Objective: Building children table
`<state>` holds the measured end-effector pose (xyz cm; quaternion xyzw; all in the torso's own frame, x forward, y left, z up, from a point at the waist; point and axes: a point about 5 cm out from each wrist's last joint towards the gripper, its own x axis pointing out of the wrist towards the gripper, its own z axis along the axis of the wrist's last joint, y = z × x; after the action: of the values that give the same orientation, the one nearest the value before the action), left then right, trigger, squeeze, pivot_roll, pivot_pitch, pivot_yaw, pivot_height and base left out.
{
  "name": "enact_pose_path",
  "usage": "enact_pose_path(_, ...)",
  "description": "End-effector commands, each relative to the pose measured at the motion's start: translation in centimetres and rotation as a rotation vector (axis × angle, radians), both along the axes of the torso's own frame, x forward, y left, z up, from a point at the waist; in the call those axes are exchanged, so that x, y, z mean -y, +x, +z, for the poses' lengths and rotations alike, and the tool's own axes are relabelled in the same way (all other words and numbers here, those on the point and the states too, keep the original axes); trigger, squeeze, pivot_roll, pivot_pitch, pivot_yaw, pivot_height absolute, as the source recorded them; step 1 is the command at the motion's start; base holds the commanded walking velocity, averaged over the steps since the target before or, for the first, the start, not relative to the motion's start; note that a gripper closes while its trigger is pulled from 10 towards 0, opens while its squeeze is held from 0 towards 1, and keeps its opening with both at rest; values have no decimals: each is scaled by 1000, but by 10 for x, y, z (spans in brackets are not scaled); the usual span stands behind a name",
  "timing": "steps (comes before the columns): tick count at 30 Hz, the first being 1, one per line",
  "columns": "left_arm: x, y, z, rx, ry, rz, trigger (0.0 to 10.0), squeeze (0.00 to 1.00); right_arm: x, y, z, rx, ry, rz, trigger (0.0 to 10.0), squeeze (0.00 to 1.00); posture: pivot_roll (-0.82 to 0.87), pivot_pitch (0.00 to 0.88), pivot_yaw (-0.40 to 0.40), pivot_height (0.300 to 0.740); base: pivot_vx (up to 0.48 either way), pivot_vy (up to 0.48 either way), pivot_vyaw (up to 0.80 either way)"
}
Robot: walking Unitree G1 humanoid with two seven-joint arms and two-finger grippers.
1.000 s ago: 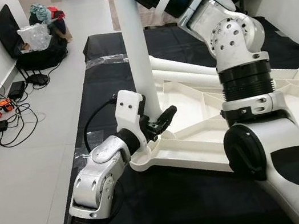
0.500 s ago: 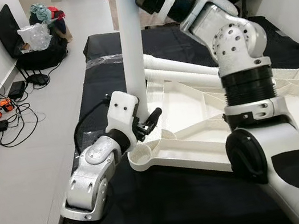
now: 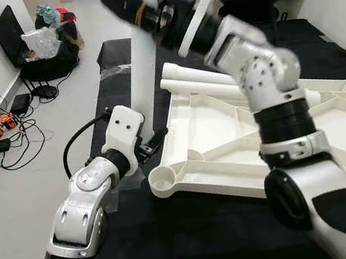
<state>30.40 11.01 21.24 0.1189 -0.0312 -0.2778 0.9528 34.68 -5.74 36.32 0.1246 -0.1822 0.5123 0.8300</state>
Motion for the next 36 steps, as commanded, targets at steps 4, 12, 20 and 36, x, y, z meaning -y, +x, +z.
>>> enact_pose_path(4,7,3,11,46,15,-36,10000,0,-10,-6,-8,-16,-17,16,10000,0,47,50,-74,740,0,0,0)
enact_pose_path(12,12,6,16,58,25,-66,10000,0,-23,-9,-34,-52,-51,-24,10000,0,47,52,-71,740,0,0,0)
enact_pose_path(20,15,7,17,59,29,-80,10000,0,-31,-11,-43,-56,-76,-51,10000,0,46,55,-72,740,0,0,0)
enact_pose_path(36,17,3,9,46,72,-124,10000,0,-41,-15,-56,-82,-141,-52,10000,0,49,60,-69,740,0,0,0)
